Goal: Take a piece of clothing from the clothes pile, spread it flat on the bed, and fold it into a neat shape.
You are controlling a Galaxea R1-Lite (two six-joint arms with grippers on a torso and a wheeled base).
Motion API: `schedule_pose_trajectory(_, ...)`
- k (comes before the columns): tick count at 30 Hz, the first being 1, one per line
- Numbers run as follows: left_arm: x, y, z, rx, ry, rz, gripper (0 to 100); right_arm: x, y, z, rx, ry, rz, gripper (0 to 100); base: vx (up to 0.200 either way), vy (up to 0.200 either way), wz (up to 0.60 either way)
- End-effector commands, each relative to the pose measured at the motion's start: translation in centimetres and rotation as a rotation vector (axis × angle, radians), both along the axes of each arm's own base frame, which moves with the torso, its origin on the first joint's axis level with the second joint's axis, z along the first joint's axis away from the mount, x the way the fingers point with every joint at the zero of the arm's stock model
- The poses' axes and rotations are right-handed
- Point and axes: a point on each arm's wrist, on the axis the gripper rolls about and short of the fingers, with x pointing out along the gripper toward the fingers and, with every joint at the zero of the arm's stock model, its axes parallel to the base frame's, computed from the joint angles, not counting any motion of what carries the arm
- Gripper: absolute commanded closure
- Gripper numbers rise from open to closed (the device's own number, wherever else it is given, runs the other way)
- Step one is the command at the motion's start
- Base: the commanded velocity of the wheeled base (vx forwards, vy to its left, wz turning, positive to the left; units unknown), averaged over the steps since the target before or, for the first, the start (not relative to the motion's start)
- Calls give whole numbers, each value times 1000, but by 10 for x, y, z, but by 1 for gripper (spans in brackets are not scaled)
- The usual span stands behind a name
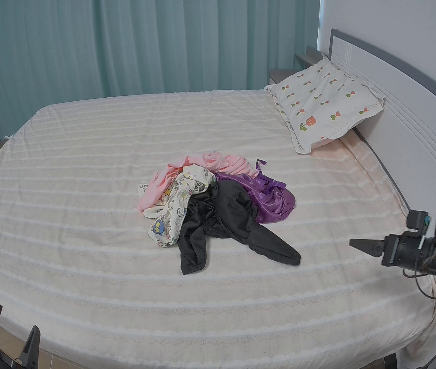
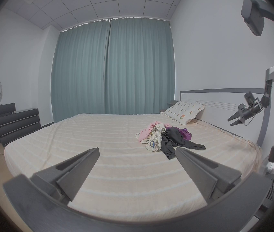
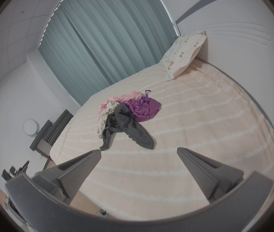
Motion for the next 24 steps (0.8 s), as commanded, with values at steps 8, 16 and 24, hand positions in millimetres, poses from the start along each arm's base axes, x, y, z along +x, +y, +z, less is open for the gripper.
schedule_pose_trajectory(8,0,0,-5,0,0,0,0,133,71,-122,38,125,-106,0,0,0,0)
schedule_pose_trajectory(16,0,0,-5,0,0,-1,0,154,93,-143,48,131,-111,0,0,0,0)
schedule_pose_trajectory(24,0,0,-5,0,0,0,0,163,109,-157,34,151,-89,0,0,0,0)
